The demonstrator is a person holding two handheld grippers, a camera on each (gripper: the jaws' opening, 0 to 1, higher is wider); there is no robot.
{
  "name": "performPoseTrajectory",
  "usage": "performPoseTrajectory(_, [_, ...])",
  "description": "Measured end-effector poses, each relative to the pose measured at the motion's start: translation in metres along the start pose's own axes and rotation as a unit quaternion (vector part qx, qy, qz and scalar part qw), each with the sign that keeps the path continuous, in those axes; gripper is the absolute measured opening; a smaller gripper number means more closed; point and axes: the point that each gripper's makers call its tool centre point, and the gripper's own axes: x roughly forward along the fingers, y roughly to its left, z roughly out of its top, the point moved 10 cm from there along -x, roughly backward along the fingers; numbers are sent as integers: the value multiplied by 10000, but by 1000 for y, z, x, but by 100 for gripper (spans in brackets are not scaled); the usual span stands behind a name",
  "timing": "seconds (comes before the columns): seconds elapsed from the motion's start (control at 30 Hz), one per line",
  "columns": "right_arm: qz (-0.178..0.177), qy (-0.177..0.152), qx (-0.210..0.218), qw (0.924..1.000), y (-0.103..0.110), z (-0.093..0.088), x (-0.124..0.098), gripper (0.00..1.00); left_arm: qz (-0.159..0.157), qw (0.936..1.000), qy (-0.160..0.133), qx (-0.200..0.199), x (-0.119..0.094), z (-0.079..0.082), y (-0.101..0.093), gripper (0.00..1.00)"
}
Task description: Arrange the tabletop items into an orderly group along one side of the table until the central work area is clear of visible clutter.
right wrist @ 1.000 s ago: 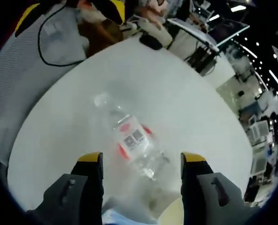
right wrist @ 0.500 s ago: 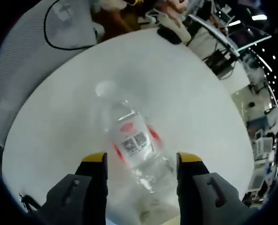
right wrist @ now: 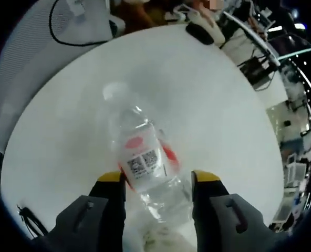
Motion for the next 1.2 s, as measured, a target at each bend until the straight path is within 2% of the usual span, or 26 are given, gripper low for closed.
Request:
performPoseTrajectory(0.27, [10, -130, 632, 9979, 0, 1, -1, 49, 2, 10000, 7, -19, 0, 0, 0, 72])
performPoseTrajectory(0.5, [122, -218, 951, 9952, 3, 6, -1, 47, 5, 10000, 1, -28, -1, 0, 0, 71])
performPoseTrajectory(0.7, [231, -157, 920, 9954, 4, 11, 1, 46, 12, 10000, -13, -47, -1, 0, 1, 71])
performPoseTrajectory(0.87, [332, -24, 528, 9980, 8, 16, 7, 46, 13, 10000, -12, -66, -1, 1, 1, 71])
performPoseTrajectory(0.93, [391, 2, 406, 9984, 11, 18, 11, 49, 17, 10000, -9, -67, -1, 1, 1, 71])
performPoseTrajectory(1.07, [387, -206, 361, 9984, 10, 26, 12, 51, 19, 10000, -12, -80, -1, 0, 2, 70])
performPoseTrajectory(1.2, [434, -213, 209, 9986, 9, 34, 15, 48, 25, 9999, -2, -106, -1, -1, 3, 70])
